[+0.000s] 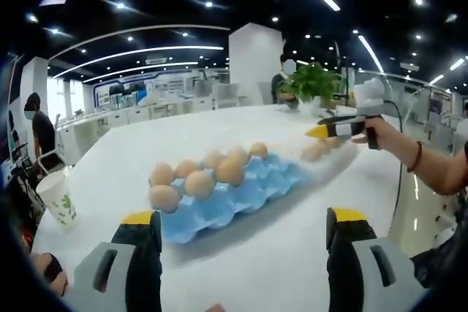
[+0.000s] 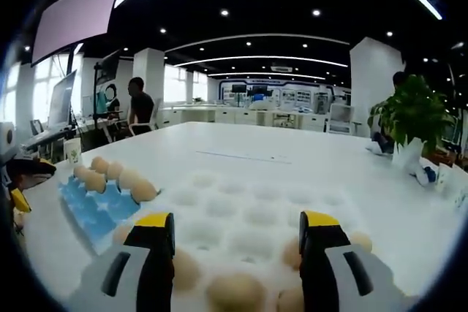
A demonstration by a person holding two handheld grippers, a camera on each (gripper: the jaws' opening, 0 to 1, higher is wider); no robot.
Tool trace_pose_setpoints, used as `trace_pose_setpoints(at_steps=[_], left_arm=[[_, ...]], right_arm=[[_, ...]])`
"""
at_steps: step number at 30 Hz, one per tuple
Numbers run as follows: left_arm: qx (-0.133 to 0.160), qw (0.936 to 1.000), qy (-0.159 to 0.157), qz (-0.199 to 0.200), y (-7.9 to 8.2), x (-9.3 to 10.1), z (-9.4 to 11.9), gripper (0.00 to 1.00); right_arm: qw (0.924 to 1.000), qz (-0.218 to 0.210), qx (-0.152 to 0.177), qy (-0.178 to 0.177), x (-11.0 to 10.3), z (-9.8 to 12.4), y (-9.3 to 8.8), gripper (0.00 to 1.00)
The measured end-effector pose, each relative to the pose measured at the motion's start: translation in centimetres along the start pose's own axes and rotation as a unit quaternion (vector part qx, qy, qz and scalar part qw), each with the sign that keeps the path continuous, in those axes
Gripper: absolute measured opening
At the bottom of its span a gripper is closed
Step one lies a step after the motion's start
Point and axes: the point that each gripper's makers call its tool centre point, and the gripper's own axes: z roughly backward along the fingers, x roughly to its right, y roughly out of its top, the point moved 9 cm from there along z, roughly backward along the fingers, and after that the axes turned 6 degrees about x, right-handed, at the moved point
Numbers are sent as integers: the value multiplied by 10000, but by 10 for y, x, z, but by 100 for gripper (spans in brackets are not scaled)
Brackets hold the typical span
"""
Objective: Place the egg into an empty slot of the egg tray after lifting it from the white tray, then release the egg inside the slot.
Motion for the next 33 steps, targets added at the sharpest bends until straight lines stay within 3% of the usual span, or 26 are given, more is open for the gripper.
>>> trace_pose_setpoints(at_steps=[16,24,33], left_arm=[[-18,10000,-13,-30,1,2,-3,95],[57,10000,70,-40,2,2,-3,94],[53,10000,77,-27,4,1,-4,93]], right_arm=[[9996,-82,-32,-267,26,8,-5,68],[9987,-156,-136,-467,35,6,-12,59],[9958,-313,-395,-765,43,2,-12,42]])
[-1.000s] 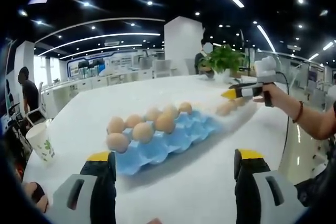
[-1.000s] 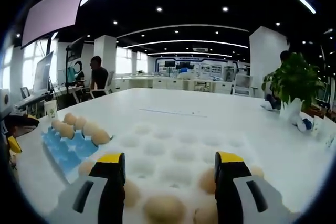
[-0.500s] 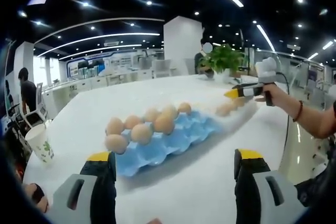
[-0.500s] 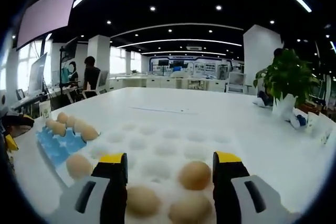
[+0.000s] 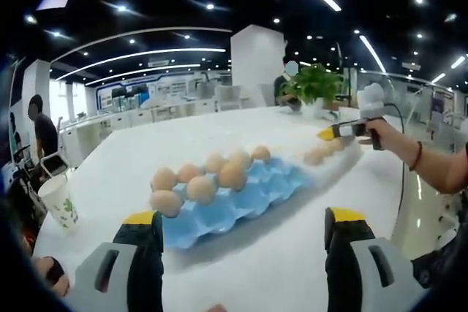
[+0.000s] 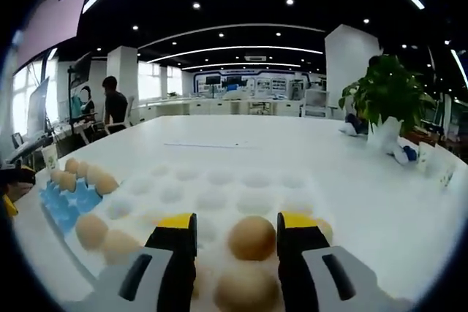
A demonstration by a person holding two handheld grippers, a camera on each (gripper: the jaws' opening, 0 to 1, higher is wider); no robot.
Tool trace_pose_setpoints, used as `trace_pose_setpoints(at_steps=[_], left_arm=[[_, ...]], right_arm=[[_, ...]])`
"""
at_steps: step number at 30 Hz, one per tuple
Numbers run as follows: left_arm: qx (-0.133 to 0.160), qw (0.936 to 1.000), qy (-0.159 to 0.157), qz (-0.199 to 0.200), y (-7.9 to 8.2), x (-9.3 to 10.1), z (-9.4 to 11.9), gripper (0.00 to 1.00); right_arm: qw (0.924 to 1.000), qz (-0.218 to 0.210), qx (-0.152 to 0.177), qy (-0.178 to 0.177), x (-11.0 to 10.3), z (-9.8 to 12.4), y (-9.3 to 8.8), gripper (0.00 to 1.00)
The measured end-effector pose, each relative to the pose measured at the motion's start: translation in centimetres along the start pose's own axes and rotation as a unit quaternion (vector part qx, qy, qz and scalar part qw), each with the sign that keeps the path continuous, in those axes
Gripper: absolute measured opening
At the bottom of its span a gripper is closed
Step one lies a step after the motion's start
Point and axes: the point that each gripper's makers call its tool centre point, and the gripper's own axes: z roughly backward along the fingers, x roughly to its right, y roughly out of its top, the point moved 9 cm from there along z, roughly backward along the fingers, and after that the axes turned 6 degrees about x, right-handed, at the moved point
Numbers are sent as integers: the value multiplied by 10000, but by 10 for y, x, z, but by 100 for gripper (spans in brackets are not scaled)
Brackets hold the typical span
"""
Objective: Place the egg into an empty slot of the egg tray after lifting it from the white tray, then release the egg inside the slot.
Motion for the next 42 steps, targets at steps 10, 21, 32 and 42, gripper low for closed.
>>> trace_pose_setpoints(at_steps=[10,21,32,42], left_arm=[[140,9999,45,42,3,-2,-2,92],[43,10000,55,-2,1,-1,-2,92],[31,10000,73,17,-1,-3,-1,91],[77,9999,89,14,1,-3,-1,91]], right_arm=[[9988,3,-328,-356,4,-6,-6,31],[9984,-77,-396,-395,4,-5,-6,28],[9986,-224,-275,-405,1,-1,-7,27],[9986,-278,411,-190,-5,10,8,27]])
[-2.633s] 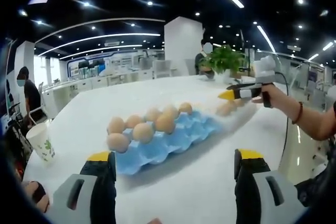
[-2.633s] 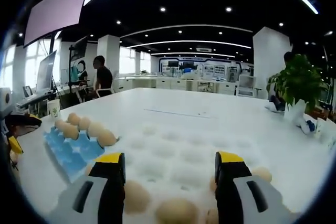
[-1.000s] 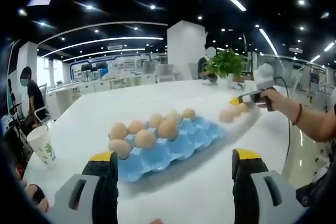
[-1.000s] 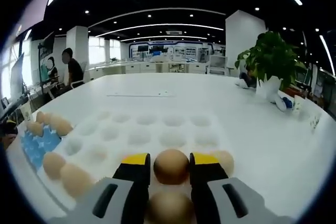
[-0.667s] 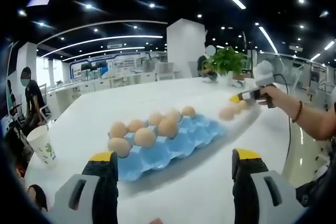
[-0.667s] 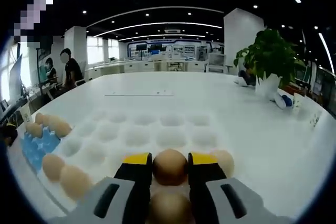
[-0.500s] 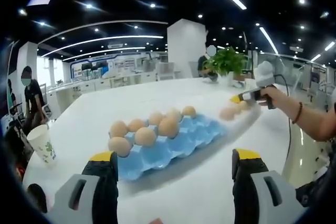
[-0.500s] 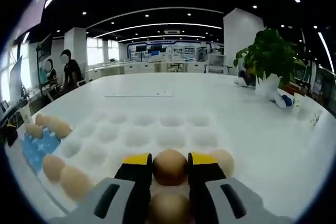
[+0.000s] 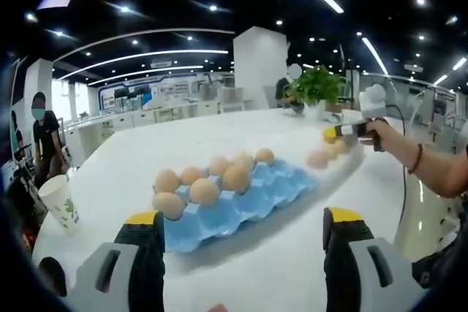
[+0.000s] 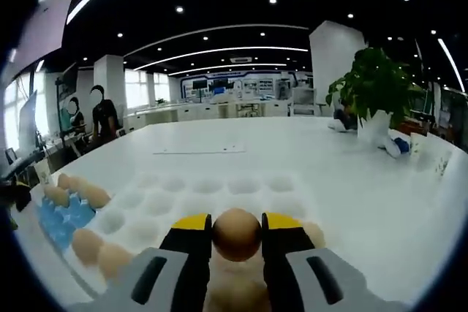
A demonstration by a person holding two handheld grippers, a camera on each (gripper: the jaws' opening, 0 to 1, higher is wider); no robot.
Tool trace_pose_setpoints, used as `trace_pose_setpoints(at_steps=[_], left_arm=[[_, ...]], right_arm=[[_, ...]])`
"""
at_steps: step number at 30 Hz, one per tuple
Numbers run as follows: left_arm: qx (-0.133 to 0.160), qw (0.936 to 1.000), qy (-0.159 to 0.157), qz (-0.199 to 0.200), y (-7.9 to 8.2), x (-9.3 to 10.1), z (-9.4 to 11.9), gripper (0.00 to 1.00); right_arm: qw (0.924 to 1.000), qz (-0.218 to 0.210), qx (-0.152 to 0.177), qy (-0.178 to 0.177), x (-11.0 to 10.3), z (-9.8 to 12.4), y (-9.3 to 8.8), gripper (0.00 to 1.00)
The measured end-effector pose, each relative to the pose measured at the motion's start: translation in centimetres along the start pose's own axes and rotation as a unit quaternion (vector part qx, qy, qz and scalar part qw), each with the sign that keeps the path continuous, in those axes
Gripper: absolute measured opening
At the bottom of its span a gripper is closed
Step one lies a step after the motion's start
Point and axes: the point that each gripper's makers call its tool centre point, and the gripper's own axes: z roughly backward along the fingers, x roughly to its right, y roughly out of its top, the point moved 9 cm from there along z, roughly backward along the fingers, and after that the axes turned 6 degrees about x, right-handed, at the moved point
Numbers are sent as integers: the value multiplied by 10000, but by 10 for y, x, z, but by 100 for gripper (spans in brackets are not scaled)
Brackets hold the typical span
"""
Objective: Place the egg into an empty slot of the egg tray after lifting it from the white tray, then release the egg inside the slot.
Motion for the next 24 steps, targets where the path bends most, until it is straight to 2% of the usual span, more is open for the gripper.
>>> trace_pose_setpoints(at_steps=[5,18,24], left_arm=[[25,10000,8,6,1,1,1,91],[45,10000,11,-23,3,1,3,91],[2,10000,23,-58,3,1,3,91]], right_arm=[[9999,-33,170,4,-4,5,9,27],[9998,-129,121,6,-11,8,4,27],[9997,-156,123,145,-14,6,6,27]])
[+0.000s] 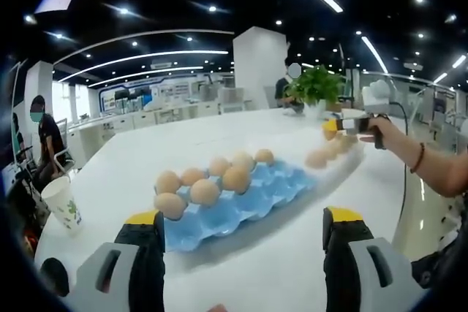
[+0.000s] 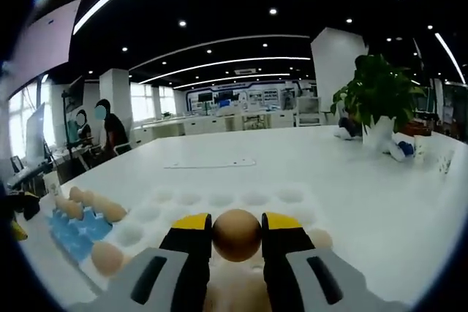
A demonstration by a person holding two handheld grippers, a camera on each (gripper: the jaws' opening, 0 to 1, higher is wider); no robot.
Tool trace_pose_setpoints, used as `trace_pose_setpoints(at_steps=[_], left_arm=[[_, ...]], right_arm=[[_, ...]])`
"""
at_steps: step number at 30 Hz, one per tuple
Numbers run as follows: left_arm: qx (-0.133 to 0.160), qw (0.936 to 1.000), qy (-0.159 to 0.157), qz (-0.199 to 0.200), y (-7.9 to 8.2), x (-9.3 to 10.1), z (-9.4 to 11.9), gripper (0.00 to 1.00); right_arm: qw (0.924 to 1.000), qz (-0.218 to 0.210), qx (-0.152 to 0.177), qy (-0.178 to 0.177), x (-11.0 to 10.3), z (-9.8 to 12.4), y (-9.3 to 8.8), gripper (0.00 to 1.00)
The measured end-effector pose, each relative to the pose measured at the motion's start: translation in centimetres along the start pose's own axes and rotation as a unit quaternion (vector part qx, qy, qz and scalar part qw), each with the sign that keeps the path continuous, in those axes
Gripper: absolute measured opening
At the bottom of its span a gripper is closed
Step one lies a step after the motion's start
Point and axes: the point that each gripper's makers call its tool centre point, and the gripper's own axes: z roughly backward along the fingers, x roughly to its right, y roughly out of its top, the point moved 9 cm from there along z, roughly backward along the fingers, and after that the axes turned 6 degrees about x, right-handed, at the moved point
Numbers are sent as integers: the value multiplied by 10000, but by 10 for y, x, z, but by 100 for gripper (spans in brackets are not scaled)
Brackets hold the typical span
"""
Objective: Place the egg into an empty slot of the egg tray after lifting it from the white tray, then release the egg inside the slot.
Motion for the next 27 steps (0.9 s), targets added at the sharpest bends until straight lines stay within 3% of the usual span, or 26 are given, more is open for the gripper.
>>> trace_pose_setpoints(at_steps=[27], left_arm=[[53,10000,29,-17,2,-2,7,91]], right_arm=[[9980,-62,0,629,-37,-16,6,27]])
